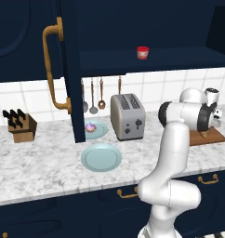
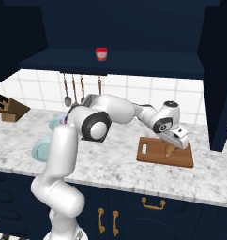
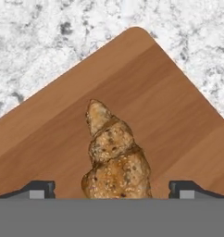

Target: From the different types of pastries on the counter, select a croissant and place it on the cutting board. Then retrieve a jar of jam from the cabinet and place it alongside the croissant on the cutting board.

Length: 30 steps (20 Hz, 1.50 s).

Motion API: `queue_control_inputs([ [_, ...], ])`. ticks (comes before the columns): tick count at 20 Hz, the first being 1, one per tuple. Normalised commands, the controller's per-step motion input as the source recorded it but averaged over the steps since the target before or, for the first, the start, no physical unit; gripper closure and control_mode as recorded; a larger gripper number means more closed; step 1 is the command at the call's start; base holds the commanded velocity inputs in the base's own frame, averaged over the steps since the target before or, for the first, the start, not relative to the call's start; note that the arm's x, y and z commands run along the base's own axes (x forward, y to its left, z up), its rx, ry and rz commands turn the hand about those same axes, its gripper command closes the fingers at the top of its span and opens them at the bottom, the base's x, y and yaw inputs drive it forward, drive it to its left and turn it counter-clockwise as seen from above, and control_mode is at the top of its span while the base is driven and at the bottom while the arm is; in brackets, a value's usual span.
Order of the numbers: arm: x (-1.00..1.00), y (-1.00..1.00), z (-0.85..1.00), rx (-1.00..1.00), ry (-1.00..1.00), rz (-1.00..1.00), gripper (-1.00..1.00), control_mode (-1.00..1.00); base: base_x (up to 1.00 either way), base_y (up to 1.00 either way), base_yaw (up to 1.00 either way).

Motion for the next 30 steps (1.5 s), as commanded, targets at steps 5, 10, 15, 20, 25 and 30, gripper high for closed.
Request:
queue_control_inputs([
  [5, -0.15, 0.10, 0.59, -0.05, -0.01, 0.01, -1.00, -1.00, 0.00, 0.00, 0.00],
  [10, -0.26, 0.20, 0.57, 0.00, -0.07, 0.04, -1.00, -1.00, 0.00, 0.00, 0.00],
  [15, -0.34, 0.40, 0.31, 0.00, -0.20, 0.05, -1.00, -1.00, 0.00, 0.00, 0.00],
  [20, -0.49, 0.64, 0.27, -0.04, -0.26, 0.04, -1.00, -1.00, 0.00, 0.00, 0.00],
  [25, -0.54, 0.74, 0.23, -0.17, -0.23, 0.01, -1.00, -1.00, 0.00, 0.00, 0.00],
  [30, -0.65, 0.71, 0.37, -0.19, -0.19, 0.02, -1.00, -1.00, 0.00, 0.00, 0.00],
])
